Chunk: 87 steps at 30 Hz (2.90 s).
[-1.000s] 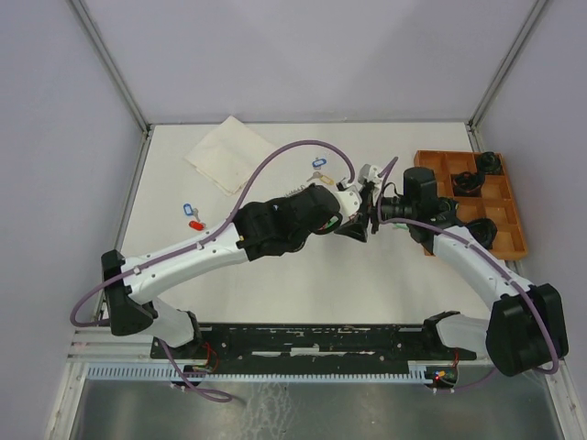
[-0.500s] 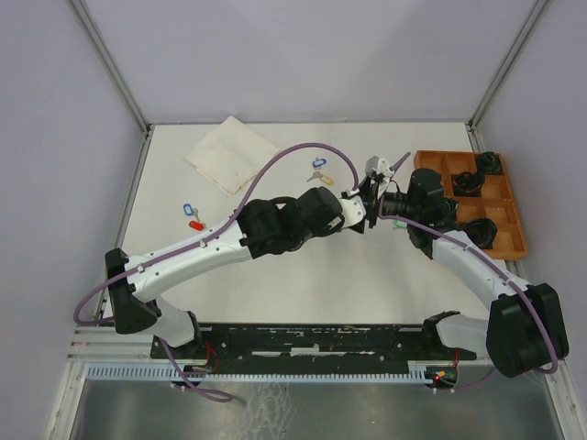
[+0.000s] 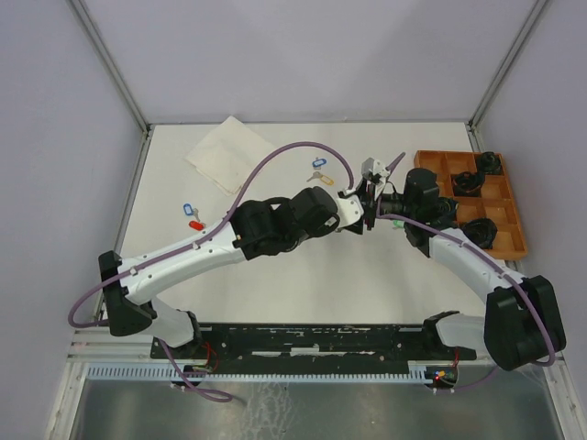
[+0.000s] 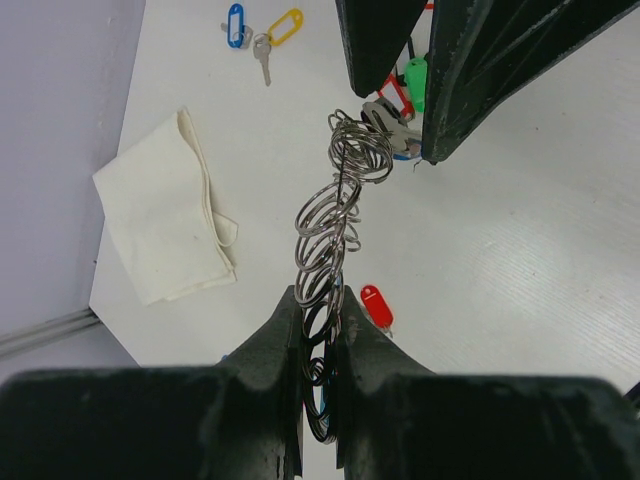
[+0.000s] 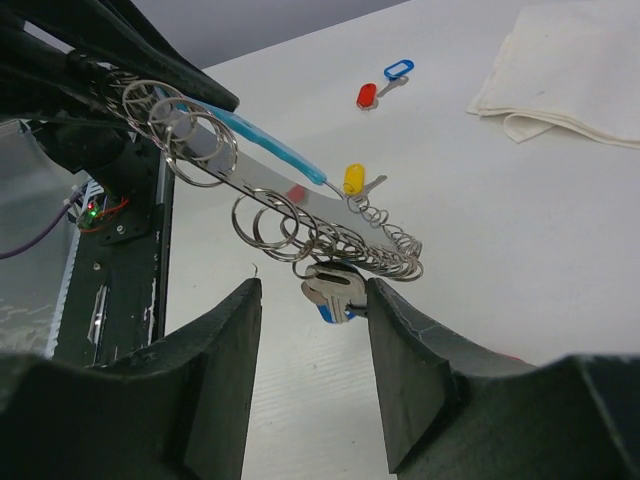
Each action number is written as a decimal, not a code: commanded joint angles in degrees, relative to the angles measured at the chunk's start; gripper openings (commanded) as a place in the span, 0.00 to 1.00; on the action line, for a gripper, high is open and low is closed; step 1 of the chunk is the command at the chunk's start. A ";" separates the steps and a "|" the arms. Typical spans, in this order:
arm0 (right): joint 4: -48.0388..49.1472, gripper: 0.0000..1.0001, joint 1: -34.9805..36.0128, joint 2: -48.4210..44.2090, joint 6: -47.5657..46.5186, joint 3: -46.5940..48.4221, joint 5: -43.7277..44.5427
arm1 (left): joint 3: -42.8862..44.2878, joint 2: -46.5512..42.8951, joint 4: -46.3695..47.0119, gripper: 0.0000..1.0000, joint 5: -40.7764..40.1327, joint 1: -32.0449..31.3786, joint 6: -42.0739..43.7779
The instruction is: Remove the keys from the keyring
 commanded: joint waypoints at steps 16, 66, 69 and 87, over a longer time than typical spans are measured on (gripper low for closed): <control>0.84 0.46 3.90 3.64 -1.80 0.91 -2.54 | 0.16 -4.24 4.09 0.03 2.42 -0.12 -2.16; -78.69 0.01 1.51 10.72 -52.20 30.98 -1.76 | -7.53 -7.76 8.68 0.03 -1.94 0.01 -3.27; -80.27 0.01 1.55 10.60 -52.29 32.54 0.38 | -9.94 -8.67 11.10 0.03 -1.74 0.14 -3.59; -90.02 0.01 1.56 12.40 -55.61 38.63 3.49 | -25.42 -15.68 28.46 0.03 -0.75 1.11 -1.98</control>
